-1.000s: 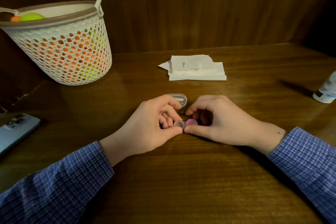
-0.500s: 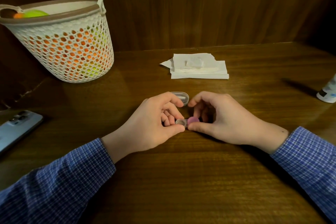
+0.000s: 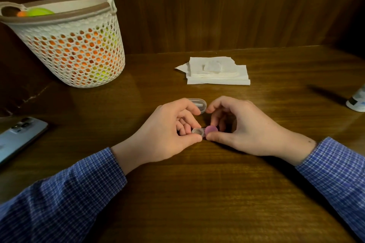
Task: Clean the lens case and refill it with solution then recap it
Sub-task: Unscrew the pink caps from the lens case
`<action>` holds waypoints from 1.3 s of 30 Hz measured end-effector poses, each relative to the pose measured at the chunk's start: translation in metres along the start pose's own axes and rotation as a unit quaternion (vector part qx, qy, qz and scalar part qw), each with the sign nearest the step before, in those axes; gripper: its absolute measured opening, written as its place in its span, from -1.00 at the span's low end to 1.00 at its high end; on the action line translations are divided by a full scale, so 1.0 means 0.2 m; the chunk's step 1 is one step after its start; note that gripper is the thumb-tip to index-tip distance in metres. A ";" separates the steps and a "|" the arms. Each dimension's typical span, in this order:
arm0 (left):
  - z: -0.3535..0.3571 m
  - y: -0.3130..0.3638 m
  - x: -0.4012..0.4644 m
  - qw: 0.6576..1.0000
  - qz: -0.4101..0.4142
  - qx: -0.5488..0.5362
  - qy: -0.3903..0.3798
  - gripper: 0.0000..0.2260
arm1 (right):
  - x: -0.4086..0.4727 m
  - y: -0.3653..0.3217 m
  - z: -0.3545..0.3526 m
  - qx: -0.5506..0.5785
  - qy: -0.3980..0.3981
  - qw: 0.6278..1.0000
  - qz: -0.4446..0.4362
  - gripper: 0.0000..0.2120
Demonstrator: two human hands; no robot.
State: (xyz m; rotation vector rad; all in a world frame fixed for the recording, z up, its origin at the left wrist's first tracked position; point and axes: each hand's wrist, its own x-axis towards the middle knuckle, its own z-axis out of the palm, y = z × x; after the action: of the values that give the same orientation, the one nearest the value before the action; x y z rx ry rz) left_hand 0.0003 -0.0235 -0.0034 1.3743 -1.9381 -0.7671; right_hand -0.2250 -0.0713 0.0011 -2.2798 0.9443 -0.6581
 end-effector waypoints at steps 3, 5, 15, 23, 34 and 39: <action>0.00 0.00 0.00 1.000 0.002 -0.001 -0.003 -0.54 | 0.01 0.00 -0.02 0.008 -0.025 1.000 -0.015 -0.64; 0.00 0.00 0.00 1.000 0.000 -0.004 -0.004 -0.54 | 0.01 -0.01 -0.03 0.017 -0.041 0.999 -0.023 -0.66; 0.00 0.00 0.00 1.000 -0.003 -0.003 -0.003 -0.54 | 0.00 0.00 -0.01 -0.021 0.009 0.999 -0.025 -0.58; 0.00 0.00 0.00 1.000 -0.006 -0.007 -0.005 -0.55 | 0.01 -0.02 -0.03 -0.037 -0.015 0.998 -0.043 -0.65; 0.00 0.00 0.00 1.000 -0.010 -0.006 -0.008 -0.55 | 0.02 0.00 -0.06 0.002 -0.053 0.996 -0.070 -0.63; -0.01 0.01 0.00 1.000 -0.012 -0.008 -0.010 -0.55 | 0.01 0.01 -0.06 0.012 -0.065 0.995 -0.073 -0.64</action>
State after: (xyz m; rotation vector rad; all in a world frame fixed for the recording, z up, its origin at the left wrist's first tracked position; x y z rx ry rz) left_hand 0.0001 -0.0237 -0.0014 1.3884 -1.9295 -0.8096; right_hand -0.2317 -0.0785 0.0087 -2.3546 0.7105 -0.5707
